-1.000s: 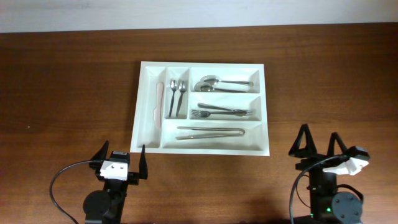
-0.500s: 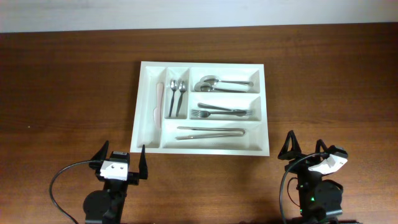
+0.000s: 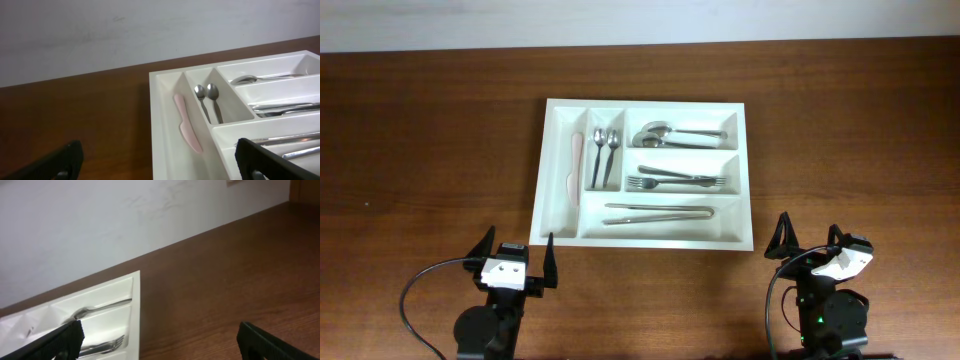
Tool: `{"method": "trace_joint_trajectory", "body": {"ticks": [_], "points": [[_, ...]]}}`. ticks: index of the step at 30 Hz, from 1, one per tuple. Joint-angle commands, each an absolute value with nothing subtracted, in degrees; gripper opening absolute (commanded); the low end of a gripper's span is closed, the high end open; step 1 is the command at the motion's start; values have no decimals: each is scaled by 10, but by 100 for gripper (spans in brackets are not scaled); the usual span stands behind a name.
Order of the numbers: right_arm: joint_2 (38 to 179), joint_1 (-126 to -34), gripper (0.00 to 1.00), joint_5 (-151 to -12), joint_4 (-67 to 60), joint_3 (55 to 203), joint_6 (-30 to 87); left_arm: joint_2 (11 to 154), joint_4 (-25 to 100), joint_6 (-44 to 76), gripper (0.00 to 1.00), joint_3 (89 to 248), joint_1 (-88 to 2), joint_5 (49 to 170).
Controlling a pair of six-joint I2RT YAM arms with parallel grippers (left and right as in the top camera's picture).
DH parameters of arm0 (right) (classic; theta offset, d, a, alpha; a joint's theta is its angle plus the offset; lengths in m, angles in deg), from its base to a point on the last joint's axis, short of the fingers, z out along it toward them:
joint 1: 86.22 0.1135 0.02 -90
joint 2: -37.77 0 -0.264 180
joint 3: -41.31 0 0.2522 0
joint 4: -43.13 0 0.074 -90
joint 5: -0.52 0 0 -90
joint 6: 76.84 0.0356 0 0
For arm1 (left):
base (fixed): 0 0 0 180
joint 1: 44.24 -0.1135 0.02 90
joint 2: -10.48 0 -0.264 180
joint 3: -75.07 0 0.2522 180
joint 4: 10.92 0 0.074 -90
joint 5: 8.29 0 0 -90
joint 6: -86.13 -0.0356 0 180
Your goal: Pack container
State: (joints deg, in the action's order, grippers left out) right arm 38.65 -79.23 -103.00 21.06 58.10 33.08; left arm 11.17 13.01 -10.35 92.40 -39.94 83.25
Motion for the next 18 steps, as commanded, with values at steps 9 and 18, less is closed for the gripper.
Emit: {"method": "trace_joint_trajectory", "body": {"ticks": [9, 18], "points": [[380, -790, 99, -1035, 213, 574, 312, 108, 129, -112, 99, 919, -403, 841], [380, -792, 99, -1035, 213, 574, 312, 108, 129, -112, 99, 919, -403, 841]]}}
